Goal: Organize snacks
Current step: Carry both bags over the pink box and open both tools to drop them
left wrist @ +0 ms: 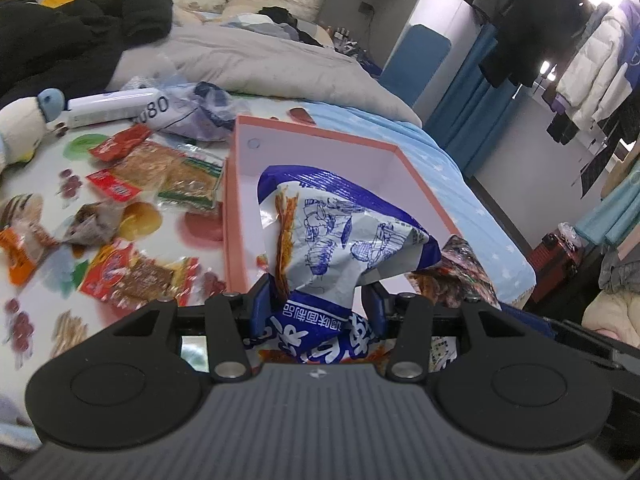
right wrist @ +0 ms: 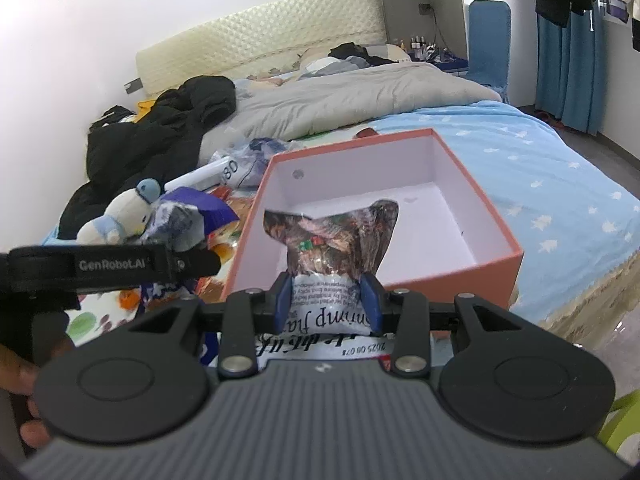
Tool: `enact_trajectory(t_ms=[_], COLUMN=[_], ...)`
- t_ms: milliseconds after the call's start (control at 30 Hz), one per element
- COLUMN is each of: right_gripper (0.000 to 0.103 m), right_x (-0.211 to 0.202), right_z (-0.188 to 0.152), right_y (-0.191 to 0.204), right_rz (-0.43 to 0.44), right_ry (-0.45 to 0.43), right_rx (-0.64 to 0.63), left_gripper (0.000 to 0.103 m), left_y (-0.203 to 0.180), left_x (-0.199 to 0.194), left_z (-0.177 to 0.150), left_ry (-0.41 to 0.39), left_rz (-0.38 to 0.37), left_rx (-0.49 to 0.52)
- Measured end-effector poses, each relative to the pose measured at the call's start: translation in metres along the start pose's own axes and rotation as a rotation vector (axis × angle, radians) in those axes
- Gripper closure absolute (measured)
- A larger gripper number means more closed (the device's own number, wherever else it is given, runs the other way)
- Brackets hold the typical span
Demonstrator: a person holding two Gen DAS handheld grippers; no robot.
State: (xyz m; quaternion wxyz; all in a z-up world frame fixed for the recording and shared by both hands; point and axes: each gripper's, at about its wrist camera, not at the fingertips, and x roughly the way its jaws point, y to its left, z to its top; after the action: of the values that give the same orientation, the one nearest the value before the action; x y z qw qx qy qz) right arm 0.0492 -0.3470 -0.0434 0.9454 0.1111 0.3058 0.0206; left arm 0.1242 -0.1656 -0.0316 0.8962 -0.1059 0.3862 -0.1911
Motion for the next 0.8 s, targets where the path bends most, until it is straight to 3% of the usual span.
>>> enact_trajectory(t_ms=[367, 567, 800], right_gripper=[0.063, 0.063, 0.063], right_x=[0.053, 0.106, 0.153], right_z=[0.043, 0.044, 0.033], right_y=[-0.04, -0.065, -0.072], right_rz=[-0.007, -0.012, -0.003], right_ry=[-0.03, 0.054, 0.142], right_rx=[0.006, 0.056, 0.08], left_gripper=[0.05, 0.05, 0.05], left_y=[0.0, 0.014, 0.022], left_x=[0.083, 0.134, 0.171], left_z=[0.051, 0.058, 0.06], left_ry=[0.044, 0.13, 0.184], left_rz=[0.007, 0.041, 0.026], left_rx=[0.005, -0.005, -0.018])
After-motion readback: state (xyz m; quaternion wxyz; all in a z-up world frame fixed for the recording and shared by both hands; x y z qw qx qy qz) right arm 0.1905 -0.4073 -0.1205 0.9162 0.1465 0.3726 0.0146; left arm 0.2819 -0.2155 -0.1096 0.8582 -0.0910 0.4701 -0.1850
